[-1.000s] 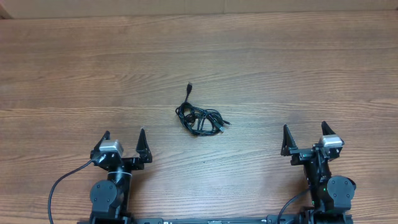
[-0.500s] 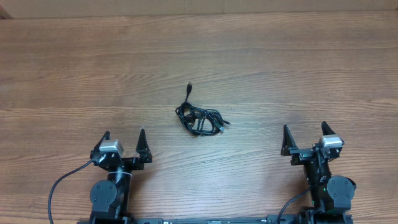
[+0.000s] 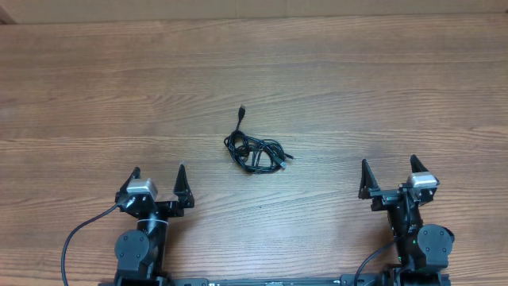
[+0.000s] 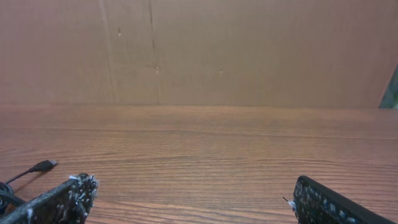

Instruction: Untangle cables

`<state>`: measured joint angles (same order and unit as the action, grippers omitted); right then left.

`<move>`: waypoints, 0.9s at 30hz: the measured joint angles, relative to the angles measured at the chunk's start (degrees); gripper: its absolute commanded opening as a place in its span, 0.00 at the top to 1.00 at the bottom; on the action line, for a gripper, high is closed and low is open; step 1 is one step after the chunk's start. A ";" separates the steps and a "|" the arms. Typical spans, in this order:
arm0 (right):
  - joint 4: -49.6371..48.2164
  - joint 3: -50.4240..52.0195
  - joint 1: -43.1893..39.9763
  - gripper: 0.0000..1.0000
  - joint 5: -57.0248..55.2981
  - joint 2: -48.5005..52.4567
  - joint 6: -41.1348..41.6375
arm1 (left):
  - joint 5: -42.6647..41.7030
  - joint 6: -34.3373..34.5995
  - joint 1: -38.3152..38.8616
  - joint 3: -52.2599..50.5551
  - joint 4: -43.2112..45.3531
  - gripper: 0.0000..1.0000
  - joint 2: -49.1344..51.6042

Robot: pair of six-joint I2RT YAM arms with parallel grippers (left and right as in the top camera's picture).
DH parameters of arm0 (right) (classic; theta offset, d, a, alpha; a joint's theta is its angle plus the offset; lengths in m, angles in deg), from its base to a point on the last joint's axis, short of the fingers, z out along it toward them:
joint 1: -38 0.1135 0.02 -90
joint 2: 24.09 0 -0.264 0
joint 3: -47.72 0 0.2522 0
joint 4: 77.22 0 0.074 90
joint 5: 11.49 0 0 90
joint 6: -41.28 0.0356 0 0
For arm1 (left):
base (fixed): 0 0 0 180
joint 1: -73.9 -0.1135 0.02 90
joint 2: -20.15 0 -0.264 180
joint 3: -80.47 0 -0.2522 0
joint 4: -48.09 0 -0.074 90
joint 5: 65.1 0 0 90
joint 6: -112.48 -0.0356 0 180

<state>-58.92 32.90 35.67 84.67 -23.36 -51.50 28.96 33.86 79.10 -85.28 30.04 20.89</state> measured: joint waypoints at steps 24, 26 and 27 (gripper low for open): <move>-0.04 0.00 0.00 0.00 0.02 0.00 0.00 | -0.37 -2.34 0.00 6.73 -12.28 0.00 1.66; 0.00 0.00 0.00 0.00 0.00 0.00 0.02 | -0.37 -2.67 0.00 7.93 -12.37 0.00 3.74; 0.02 0.00 0.00 0.00 0.00 0.00 0.00 | -0.39 -2.89 0.00 8.59 -12.41 0.00 5.09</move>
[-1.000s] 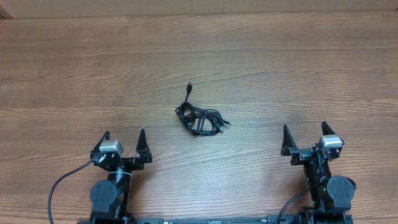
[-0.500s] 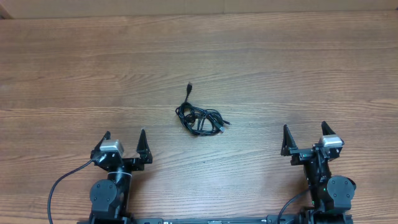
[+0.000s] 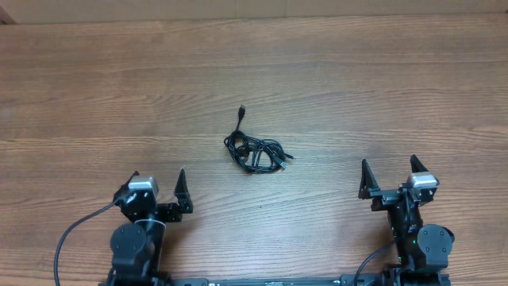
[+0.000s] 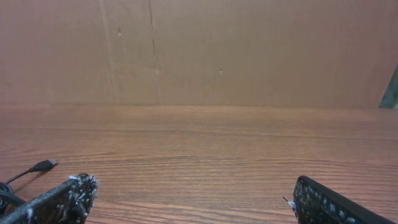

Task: Untangle cables
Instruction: 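Move the left gripper forward toward the black cable bundle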

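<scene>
A small tangle of black cables lies on the wooden table near the middle, with one plug end sticking out toward the far side. My left gripper stands open near the front edge, to the left of and nearer than the tangle. My right gripper stands open at the front right, well clear of the cables. In the right wrist view the gripper holds nothing. Its fingers frame bare wood, and the plug end shows at the far left.
A brown cardboard wall rises behind the table's far edge. The arm bases and their grey lead sit along the front edge.
The left arm has shifted slightly toward the front edge and turned a little. The right arm and the cable tangle are where they were.
</scene>
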`<state>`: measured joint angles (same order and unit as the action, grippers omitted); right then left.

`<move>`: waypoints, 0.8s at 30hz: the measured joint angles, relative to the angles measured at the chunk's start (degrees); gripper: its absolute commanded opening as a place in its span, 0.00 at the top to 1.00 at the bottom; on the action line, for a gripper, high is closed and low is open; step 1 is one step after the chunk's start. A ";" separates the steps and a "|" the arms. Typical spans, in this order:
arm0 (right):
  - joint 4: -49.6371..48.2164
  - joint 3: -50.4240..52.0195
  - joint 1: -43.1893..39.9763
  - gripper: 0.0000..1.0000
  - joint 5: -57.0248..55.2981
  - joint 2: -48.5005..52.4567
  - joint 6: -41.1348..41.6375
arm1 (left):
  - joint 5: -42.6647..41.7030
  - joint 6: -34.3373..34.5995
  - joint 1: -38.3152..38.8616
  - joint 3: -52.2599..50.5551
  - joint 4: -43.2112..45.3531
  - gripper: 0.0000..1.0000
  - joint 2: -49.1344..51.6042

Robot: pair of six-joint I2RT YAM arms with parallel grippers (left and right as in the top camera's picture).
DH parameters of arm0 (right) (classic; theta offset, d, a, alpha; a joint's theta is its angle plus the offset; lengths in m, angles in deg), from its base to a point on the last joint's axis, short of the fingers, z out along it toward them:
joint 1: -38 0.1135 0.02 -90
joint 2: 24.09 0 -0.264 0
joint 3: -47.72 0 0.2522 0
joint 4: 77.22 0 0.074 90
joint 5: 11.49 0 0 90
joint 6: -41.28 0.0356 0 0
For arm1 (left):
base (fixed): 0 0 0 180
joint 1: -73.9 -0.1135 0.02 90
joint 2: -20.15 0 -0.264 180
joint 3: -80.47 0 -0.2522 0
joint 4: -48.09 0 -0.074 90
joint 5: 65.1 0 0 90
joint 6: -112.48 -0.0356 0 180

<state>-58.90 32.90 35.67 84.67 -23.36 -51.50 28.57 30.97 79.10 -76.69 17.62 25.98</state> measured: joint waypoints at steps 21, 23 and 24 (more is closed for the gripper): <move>-0.02 0.00 0.00 0.00 0.00 0.00 0.00 | -0.04 -1.66 0.00 21.81 -8.31 0.00 46.84; 0.02 0.00 0.00 0.00 0.00 0.00 0.02 | -0.04 -1.66 0.00 23.71 -9.53 0.00 50.34; 0.00 0.00 0.00 0.00 0.00 0.00 0.00 | -0.04 -1.66 0.00 24.79 -10.23 0.00 52.09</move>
<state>-58.90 32.90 35.67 84.67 -23.36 -51.50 28.52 29.31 79.10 -51.90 7.39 78.06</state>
